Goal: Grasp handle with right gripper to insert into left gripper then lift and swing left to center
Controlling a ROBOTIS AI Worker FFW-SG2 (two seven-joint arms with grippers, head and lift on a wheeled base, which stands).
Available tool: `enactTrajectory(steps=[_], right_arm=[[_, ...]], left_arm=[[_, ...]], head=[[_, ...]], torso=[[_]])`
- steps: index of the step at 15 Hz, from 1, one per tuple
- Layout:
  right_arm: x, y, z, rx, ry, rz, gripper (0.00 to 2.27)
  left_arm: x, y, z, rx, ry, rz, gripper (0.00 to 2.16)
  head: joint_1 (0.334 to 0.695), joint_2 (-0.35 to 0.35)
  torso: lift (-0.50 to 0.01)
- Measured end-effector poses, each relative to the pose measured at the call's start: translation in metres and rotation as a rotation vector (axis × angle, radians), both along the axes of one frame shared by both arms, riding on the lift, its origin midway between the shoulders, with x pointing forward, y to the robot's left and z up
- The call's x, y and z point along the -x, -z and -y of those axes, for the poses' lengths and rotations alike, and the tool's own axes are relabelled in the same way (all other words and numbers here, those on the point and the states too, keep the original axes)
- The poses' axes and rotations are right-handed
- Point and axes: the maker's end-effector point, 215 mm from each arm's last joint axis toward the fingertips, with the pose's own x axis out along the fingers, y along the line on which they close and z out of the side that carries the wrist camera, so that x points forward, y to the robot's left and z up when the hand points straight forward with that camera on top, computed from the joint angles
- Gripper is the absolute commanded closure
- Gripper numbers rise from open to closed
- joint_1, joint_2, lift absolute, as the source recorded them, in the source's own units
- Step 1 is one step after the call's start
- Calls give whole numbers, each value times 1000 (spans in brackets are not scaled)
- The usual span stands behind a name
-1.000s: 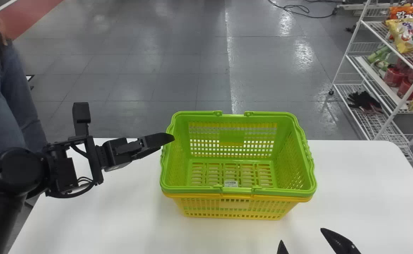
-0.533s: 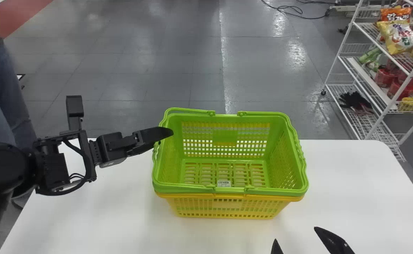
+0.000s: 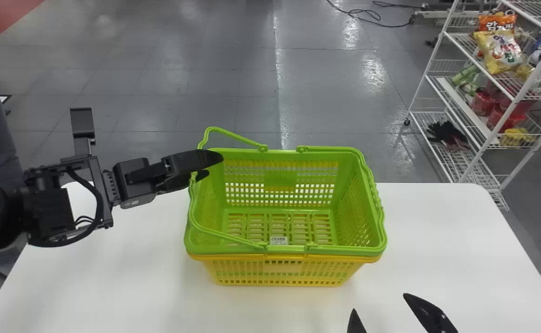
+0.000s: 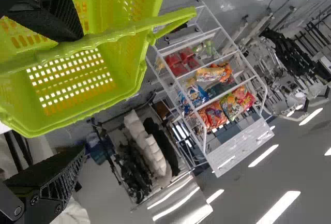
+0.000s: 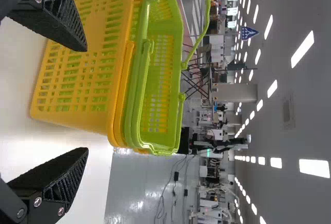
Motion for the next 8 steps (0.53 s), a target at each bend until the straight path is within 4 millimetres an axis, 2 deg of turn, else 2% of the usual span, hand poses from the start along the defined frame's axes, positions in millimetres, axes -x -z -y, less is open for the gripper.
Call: enactTrajectory(steps=[3,5,6,8], right_arm=[[-9,-16,32,11,57,26,144],[-18,-30,57,24,100,41,394],[-23,-35,68,33,117,42,599],[-35,-44,90,57,139,33,1163]], left_arm=[[-4,-13,19,4,29,20,134],[-8,-21,32,4,51,33,134],[-9,-23,37,3,59,38,134],[-12,-27,46,1,72,43,134]], head=[[695,-117],[695,-159],[695,-193],[695,-220]], torso=[[-93],[-93],[-93],[-93]])
